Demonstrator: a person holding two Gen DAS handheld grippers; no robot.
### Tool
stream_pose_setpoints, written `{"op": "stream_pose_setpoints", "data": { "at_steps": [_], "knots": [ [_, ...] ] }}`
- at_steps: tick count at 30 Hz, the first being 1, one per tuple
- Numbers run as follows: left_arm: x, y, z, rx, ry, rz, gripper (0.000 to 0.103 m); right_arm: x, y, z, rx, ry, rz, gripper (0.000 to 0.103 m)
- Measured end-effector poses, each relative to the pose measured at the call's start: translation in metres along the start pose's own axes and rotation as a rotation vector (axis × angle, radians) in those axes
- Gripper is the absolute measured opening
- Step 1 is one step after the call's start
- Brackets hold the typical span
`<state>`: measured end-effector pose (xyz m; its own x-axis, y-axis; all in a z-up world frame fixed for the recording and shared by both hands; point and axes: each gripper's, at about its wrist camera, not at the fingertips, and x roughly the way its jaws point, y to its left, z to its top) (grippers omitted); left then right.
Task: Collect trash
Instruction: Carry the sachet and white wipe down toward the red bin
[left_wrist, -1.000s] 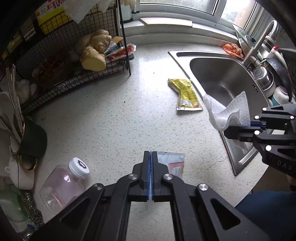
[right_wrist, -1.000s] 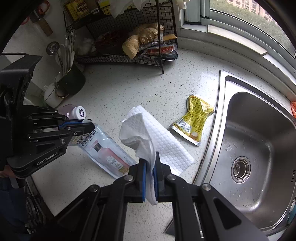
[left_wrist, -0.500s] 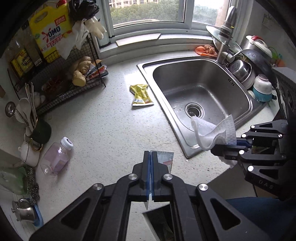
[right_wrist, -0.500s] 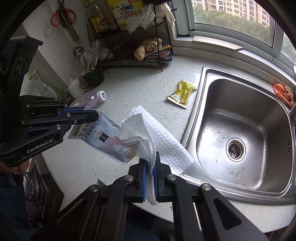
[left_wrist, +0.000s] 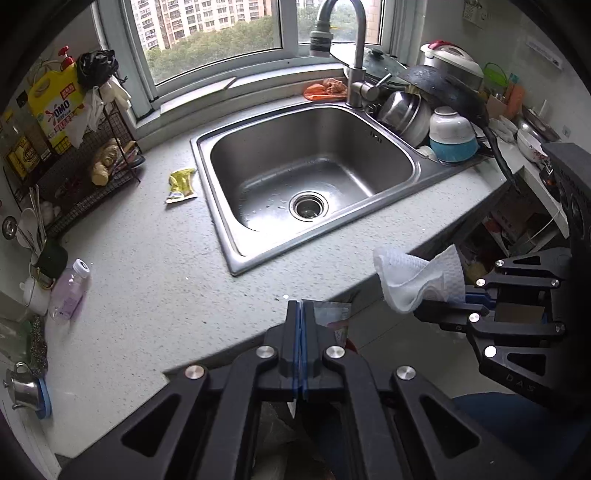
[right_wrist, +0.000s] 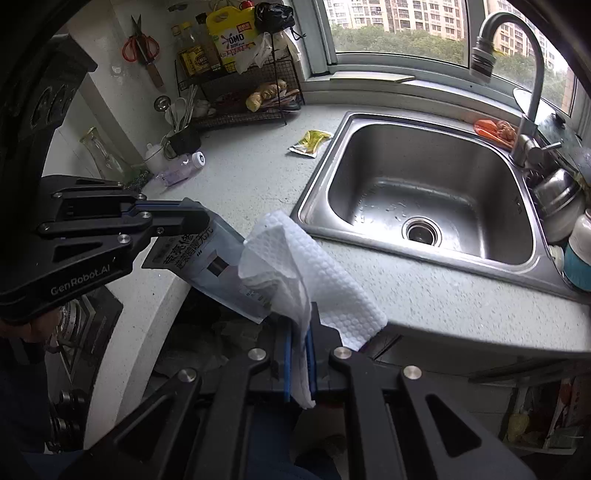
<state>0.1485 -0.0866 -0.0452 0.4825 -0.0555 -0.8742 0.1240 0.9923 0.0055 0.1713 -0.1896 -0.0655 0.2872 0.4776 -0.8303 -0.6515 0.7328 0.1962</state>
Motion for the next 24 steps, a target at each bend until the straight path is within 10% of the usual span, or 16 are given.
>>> {"op": "stream_pose_setpoints", "data": {
  "at_steps": [9, 24],
  "knots": [
    [0.037, -0.060, -0.041, 0.006, 0.103, -0.035, 0.000, -0.006, -0.016, -0.060, 0.042, 0.065, -0.041, 0.006],
    [0.164, -0.054, -0.108, -0.123, 0.249, -0.079, 0.000, 0.080, -0.040, -0.125, 0.165, 0.198, -0.053, 0.006]
  ]
}}
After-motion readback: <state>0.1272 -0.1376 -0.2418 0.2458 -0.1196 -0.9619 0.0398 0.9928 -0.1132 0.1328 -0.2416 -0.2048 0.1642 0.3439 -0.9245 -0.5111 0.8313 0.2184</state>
